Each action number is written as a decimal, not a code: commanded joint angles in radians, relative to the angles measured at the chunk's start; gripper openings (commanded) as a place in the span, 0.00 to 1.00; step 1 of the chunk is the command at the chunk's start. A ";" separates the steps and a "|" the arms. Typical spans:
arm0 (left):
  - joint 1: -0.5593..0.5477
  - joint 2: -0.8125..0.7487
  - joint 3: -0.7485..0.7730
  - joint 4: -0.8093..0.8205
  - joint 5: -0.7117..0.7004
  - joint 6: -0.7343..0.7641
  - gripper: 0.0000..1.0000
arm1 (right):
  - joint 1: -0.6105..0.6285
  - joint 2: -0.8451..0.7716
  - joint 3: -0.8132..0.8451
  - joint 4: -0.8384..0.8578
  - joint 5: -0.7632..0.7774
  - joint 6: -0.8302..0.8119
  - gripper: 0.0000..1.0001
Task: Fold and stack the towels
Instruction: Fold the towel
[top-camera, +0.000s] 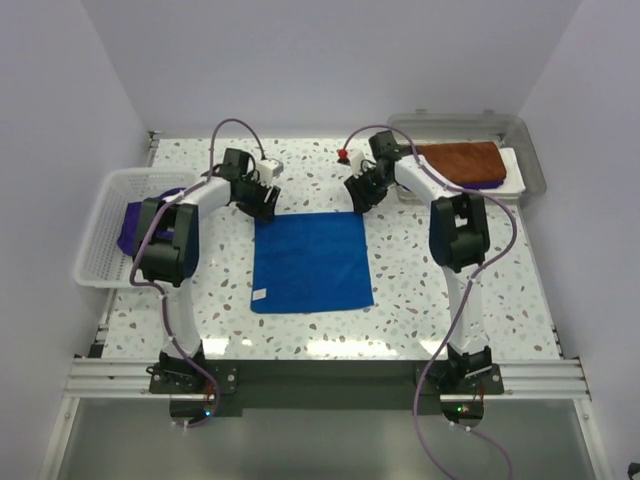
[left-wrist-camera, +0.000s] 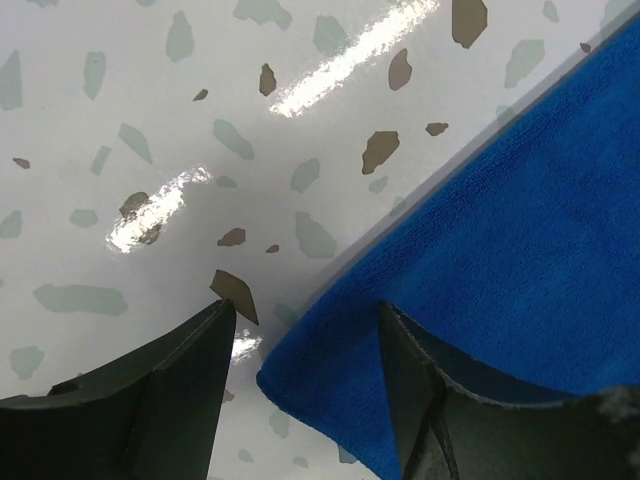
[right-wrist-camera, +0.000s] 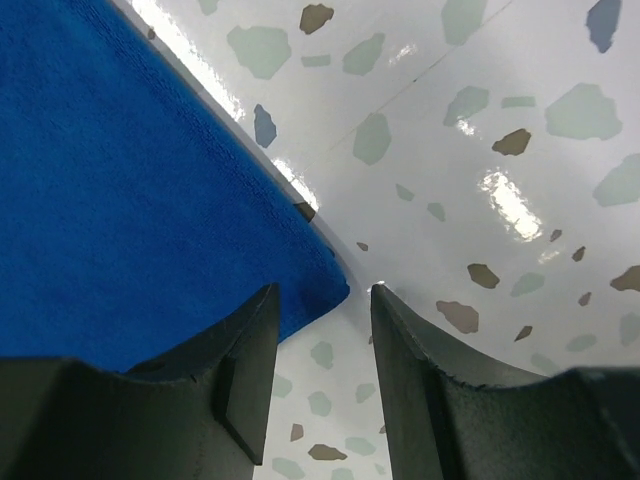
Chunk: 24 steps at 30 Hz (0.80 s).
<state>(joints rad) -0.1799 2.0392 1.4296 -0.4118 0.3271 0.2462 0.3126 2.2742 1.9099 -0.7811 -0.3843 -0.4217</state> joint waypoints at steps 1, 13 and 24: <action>0.002 -0.001 0.049 -0.018 0.059 0.074 0.64 | -0.001 0.025 0.064 -0.067 -0.031 -0.057 0.46; 0.003 0.055 0.092 -0.090 0.064 0.120 0.60 | -0.001 0.122 0.101 -0.112 -0.064 -0.092 0.40; 0.003 0.098 0.138 -0.174 0.066 0.160 0.55 | -0.001 0.157 0.117 -0.145 -0.082 -0.121 0.09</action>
<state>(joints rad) -0.1799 2.1101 1.5368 -0.5270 0.3748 0.3653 0.3073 2.3909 2.0212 -0.8822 -0.4480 -0.5186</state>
